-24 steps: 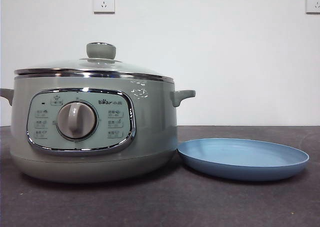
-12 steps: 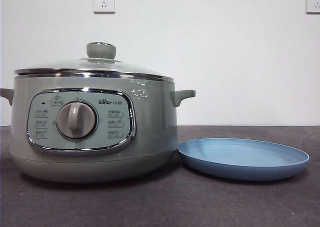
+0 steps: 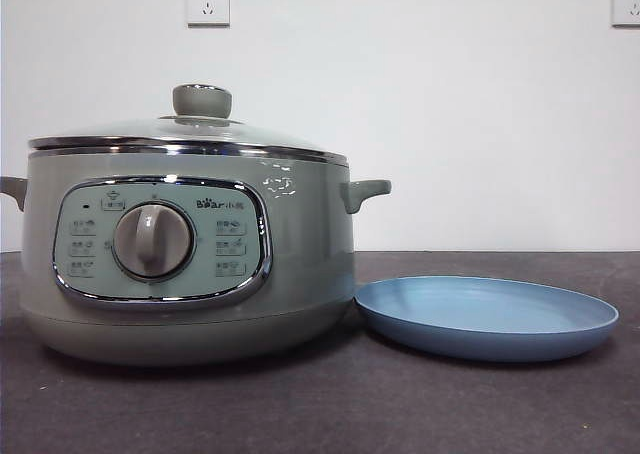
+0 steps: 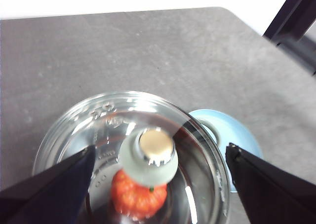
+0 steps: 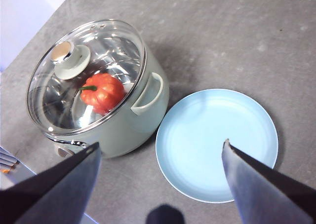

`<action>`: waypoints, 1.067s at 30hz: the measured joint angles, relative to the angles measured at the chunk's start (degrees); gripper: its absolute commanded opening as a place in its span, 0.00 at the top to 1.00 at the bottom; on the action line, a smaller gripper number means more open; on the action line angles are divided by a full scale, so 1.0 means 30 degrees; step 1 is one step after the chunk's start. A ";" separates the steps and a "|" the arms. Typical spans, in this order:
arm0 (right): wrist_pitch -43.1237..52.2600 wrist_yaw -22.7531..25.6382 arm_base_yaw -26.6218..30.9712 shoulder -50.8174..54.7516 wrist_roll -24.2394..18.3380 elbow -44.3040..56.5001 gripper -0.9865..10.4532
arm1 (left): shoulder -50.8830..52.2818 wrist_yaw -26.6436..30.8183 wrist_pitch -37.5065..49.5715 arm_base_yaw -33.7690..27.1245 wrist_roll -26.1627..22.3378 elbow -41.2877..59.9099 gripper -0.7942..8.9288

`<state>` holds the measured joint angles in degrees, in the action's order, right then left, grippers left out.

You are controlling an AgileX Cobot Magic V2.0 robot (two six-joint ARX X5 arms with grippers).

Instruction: Take the pumpkin out from the steamer,put the pumpkin in the blue plate,close the lid

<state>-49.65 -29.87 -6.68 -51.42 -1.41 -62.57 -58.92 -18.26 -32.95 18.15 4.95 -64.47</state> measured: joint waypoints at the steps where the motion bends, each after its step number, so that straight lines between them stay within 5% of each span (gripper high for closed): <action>1: 0.0000 0.0007 -0.0036 -0.0044 0.0036 0.0000 0.56 | -0.0415 0.0546 0.0007 0.0430 -0.0109 -0.0248 0.47; 8: 0.0000 0.0015 -0.0284 -0.0080 0.0044 0.0000 0.56 | -0.3730 0.3475 -0.0146 0.3082 -0.0903 -0.1311 0.47; 16: -0.0007 0.0022 -0.0284 -0.0087 0.0044 0.0000 0.56 | -0.5996 0.5814 -0.0138 0.3920 -0.1494 -0.1370 0.47; 27: -0.0015 0.0015 -0.0291 -0.0087 0.0044 0.0000 0.56 | -0.7111 0.5967 -0.0102 0.3942 -0.1960 -0.1370 0.47; 29: -0.0044 0.0015 -0.0284 -0.0087 0.0044 0.0000 0.56 | -0.7104 0.5967 0.0000 0.3971 -0.2004 -0.1370 0.52; 32: -0.0102 0.0015 -0.0291 -0.0087 0.0044 0.0000 0.56 | -0.7111 0.5960 0.0022 0.4000 -0.2025 -0.1370 0.77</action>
<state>-49.95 -29.82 -7.55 -51.68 -1.28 -62.57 -80.25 -0.38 -32.88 30.15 -1.13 -68.58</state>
